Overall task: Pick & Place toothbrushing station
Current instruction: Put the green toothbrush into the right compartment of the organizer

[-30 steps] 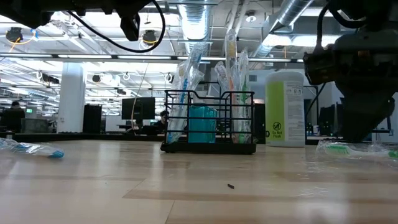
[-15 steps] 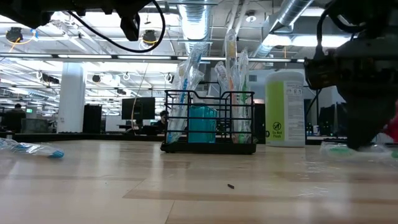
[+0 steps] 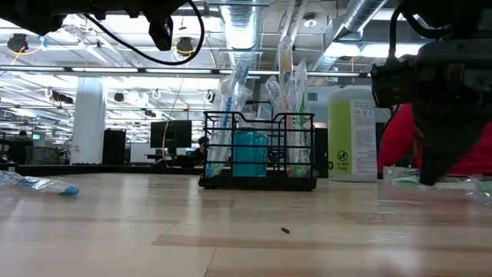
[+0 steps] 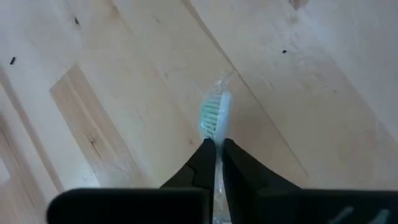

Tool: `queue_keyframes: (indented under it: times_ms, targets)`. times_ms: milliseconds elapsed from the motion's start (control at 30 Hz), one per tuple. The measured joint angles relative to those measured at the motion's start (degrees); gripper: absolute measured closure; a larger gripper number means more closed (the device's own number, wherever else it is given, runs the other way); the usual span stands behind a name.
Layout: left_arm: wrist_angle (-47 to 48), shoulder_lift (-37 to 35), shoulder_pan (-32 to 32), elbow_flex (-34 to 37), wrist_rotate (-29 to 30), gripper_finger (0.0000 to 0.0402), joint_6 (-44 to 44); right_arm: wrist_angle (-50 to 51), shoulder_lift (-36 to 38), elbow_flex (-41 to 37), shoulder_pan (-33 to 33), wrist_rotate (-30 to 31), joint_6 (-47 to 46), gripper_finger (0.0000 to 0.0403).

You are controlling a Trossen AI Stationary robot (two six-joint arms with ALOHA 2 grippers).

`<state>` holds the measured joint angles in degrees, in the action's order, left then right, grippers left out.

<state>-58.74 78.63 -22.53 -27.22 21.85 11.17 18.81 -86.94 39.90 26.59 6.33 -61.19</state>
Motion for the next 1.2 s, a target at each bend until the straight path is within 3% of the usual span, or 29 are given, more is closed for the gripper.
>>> queue_keyframes:
  times_ms: [400, 833, 1200]
  targets:
    - [0.02, 0.00, 0.10, 0.00, 0.00, 0.0380, -0.01, -5.88, 0.04, 0.36, 0.00, 3.20, 5.76, 0.0402]
    - [0.00, 0.00, 0.09, 0.00, -0.02, 0.0380, 0.18, -5.60, 0.09, 8.10, -2.19, 10.92, 19.67, 0.0402]
    - [0.00, 0.00, 0.09, 0.00, -0.02, 0.0380, 0.20, -5.20, 3.70, 8.47, -1.14, 17.87, 22.19, 0.0402]
